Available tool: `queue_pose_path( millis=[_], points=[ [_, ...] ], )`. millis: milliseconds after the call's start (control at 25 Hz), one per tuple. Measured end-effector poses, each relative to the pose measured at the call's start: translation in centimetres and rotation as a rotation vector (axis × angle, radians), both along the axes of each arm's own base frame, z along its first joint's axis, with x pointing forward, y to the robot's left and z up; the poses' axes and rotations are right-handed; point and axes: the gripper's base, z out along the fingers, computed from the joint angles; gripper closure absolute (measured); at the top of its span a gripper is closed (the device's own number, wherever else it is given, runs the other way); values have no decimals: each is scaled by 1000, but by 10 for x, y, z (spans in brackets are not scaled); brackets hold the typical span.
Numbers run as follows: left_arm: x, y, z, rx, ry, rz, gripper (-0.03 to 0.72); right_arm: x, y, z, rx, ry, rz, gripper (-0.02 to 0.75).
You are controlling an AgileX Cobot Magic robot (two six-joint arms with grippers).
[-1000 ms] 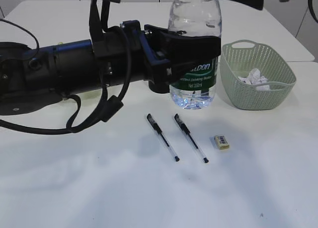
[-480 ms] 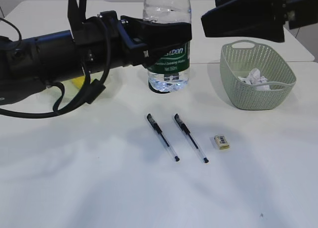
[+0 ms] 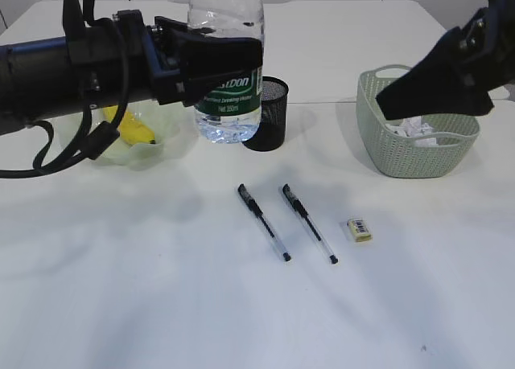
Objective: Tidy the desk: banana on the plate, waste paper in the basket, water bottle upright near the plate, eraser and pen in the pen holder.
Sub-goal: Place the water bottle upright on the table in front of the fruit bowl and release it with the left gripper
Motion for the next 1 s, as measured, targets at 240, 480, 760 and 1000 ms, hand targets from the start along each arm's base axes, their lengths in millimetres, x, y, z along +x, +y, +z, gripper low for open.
queue_pose_path(
  millis=[240,480,760,1000],
  points=[
    [2,13,-5,58,-6,-31,282,4,-17,-10,-141,77,-186,166],
    [10,34,-8,93,-10,-1,282,4,-19,-11,-160,84,-207,167],
    [23,65,-9,109,-9,84,282,4,-20,-11,-161,84,-208,167],
    [28,68,-17,120,-36,96,282,4,-20,-11,-161,83,-209,167]
  ],
)
